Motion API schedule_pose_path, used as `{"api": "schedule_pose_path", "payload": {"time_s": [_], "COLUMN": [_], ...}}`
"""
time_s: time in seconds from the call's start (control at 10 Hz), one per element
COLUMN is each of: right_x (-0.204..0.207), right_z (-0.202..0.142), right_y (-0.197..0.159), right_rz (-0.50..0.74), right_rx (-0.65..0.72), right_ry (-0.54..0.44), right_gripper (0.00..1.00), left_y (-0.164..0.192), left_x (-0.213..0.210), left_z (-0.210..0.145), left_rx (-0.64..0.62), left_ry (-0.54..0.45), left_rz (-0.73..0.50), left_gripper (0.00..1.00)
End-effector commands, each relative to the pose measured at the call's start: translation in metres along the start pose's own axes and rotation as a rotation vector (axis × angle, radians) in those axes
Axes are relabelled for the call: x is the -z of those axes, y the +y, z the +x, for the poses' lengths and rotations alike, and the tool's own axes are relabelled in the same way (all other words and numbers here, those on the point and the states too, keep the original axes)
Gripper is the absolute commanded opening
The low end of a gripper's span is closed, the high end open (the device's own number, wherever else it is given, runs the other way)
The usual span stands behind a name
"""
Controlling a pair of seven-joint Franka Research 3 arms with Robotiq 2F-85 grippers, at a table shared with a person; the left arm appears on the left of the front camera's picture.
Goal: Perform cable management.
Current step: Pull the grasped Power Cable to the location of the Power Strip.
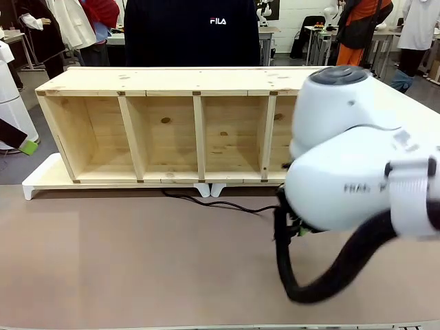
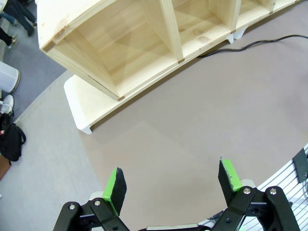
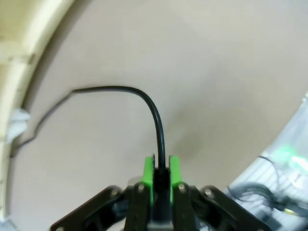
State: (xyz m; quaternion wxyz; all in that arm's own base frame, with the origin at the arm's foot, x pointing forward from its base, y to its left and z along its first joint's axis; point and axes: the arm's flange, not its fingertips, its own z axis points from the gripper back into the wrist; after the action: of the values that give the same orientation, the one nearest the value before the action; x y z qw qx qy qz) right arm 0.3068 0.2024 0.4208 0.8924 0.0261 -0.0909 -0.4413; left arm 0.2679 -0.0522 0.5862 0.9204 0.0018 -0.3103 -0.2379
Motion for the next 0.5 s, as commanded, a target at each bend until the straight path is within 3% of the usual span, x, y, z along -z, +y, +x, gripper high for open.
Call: {"api": "schedule_pose_path", "payload": {"time_s": [0.0,0.4], "right_x": [-0.005,-0.023], "right_z": [0.038,0.111], "right_y": [-0.051,-0.090], "right_rz": [0.013,0.043], "right_rx": [0.086,0.248], "right_ry": [0.067,0.078], "right_gripper": [0.16,0.16], "left_y": [0.000,0.000], "left_x": [0.000,0.000], "left_z": [0.001,0.001], "left_rx": [0.001,0.001], "left_ry": [-0.003,-0.003], "left_rz": [-0.004,-0.004], "left_gripper": [1.00,1.00]}}
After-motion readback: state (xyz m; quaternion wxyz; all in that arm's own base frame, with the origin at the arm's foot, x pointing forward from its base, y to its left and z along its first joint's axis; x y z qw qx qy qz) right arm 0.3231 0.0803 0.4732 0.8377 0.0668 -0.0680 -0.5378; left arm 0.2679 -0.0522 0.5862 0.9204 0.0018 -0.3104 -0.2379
